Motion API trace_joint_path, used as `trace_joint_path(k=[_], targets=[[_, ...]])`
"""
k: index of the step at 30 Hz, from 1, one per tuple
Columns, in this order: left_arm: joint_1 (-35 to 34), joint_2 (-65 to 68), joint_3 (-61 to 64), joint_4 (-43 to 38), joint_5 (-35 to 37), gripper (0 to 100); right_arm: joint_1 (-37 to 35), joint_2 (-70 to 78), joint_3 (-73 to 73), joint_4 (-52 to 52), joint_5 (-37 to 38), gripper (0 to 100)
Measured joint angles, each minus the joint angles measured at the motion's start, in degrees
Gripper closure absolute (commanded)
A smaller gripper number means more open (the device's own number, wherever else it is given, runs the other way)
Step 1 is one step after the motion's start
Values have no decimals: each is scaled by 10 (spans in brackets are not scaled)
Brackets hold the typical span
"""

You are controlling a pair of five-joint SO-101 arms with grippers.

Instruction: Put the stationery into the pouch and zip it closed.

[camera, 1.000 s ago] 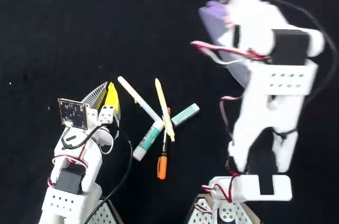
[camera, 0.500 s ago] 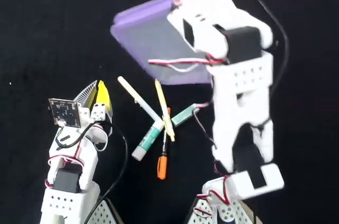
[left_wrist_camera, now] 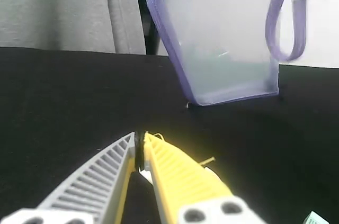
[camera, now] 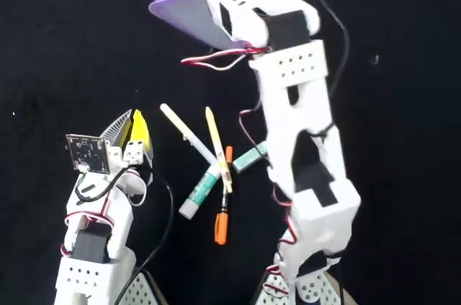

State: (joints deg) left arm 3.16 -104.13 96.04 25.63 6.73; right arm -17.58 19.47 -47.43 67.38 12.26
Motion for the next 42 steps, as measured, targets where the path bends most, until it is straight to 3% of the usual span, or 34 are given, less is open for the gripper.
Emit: trace_joint_path(k=[4,8,15,21,26,32,42], targets=[[0,0,0,0,0,956,8,33,-2,-3,-3,988],[0,0,0,0,0,956,62,40,-2,0,-4,988],[0,0,0,0,0,956,144,41,-25,120,-1,988],[0,0,0,0,0,956,178,40,-98,308,102,987],[0,0,0,0,0,956,258,16,-86,321,144,987],[0,0,0,0,0,956,325,-4,-37,321,251,987],[0,0,0,0,0,956,374,-64,-1,321,316,987]])
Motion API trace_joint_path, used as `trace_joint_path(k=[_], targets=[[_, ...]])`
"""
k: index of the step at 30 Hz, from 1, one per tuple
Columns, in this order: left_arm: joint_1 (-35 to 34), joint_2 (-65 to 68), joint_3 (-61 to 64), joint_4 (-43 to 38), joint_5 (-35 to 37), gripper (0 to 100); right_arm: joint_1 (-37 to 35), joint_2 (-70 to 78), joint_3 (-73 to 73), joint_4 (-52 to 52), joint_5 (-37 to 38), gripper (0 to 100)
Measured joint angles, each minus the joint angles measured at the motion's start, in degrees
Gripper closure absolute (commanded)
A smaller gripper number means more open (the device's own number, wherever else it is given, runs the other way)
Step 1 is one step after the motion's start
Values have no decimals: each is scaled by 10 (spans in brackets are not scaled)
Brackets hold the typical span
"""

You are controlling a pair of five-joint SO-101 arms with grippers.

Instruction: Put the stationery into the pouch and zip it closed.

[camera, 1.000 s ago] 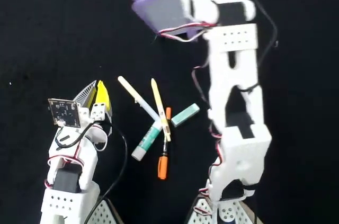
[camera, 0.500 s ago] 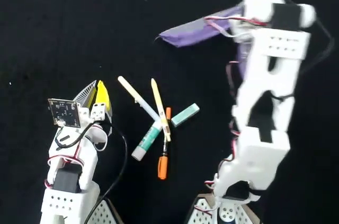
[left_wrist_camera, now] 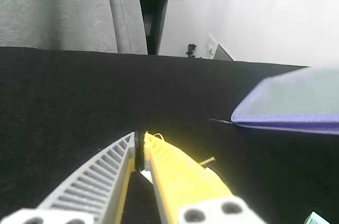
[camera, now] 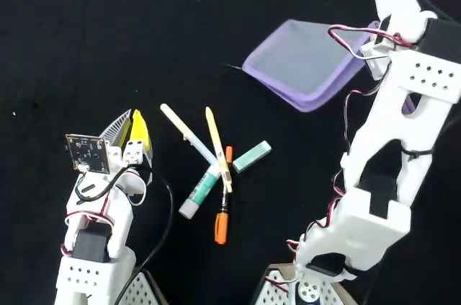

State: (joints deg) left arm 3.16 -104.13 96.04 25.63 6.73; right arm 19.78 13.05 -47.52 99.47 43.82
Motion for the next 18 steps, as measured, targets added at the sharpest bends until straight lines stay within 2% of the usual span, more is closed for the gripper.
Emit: trace_joint_path(k=[4,18], targets=[[0,0,0,0,0,956,-25,-3,1,0,2,987],[10,0,0,0,1,956,-211,-4,67,0,2,987]])
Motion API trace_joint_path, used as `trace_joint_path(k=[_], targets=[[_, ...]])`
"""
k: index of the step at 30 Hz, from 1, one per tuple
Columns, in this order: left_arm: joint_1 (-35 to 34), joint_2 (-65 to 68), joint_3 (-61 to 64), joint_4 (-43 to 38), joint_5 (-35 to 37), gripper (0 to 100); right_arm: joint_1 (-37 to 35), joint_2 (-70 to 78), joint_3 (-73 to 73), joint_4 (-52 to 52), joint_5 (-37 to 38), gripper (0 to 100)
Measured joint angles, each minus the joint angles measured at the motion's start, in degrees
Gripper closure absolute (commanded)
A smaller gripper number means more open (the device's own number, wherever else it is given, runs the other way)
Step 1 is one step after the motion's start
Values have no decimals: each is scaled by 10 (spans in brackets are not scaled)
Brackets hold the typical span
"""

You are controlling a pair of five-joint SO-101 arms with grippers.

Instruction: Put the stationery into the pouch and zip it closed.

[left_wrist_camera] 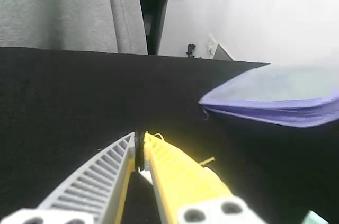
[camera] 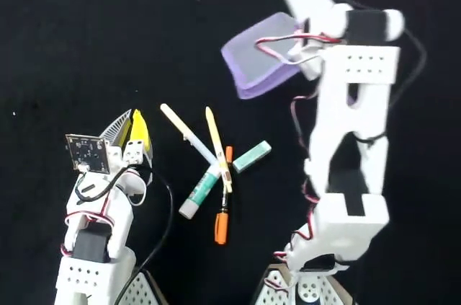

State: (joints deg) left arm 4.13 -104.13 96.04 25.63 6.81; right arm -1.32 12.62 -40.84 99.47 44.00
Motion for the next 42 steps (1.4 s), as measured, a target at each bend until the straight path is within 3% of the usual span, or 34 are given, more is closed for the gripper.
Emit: trace_joint_path(k=[3,7,14,23,27,33,38,42], targets=[[39,0,0,-5,0,956,-38,0,9,0,0,987],[80,0,0,-86,0,956,-55,0,11,0,0,987],[76,0,0,-236,-1,956,-55,0,11,0,-21,987],[17,23,-37,-258,-1,956,-53,0,32,0,-23,987],[12,132,-141,-258,-1,956,-53,0,55,0,-23,987],[12,424,-333,-222,-1,956,-53,0,82,0,-25,987],[42,627,-418,-222,0,956,-53,0,110,0,-25,987],[83,754,-436,-299,0,957,-53,0,133,0,-25,987]])
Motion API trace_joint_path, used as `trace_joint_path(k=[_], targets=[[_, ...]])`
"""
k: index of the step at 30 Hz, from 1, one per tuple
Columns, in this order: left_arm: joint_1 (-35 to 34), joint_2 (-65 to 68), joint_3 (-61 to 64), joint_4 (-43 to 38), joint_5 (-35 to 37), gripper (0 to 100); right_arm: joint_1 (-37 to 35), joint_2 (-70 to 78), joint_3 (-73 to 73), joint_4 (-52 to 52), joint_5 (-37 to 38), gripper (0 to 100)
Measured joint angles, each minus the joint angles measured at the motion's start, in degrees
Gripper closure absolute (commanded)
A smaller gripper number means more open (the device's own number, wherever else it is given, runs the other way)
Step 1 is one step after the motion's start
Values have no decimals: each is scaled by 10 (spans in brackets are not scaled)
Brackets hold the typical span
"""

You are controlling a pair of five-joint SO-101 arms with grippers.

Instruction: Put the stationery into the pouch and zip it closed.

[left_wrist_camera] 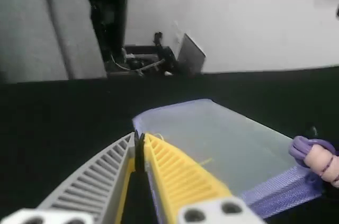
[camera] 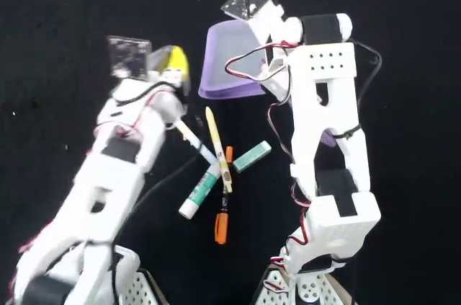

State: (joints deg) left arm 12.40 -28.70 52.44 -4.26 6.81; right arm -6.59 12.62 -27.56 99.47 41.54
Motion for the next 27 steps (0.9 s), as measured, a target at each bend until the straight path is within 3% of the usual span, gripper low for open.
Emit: trace_joint_path(k=[7,10,19,27], targets=[[48,227,-2,-230,0,959,0,0,3,0,0,987],[76,307,-27,-287,0,959,0,0,3,0,0,987],[88,444,-101,-308,0,960,-15,-67,6,0,-18,987],[118,449,-102,-308,1,960,-139,-155,76,0,-91,987]])
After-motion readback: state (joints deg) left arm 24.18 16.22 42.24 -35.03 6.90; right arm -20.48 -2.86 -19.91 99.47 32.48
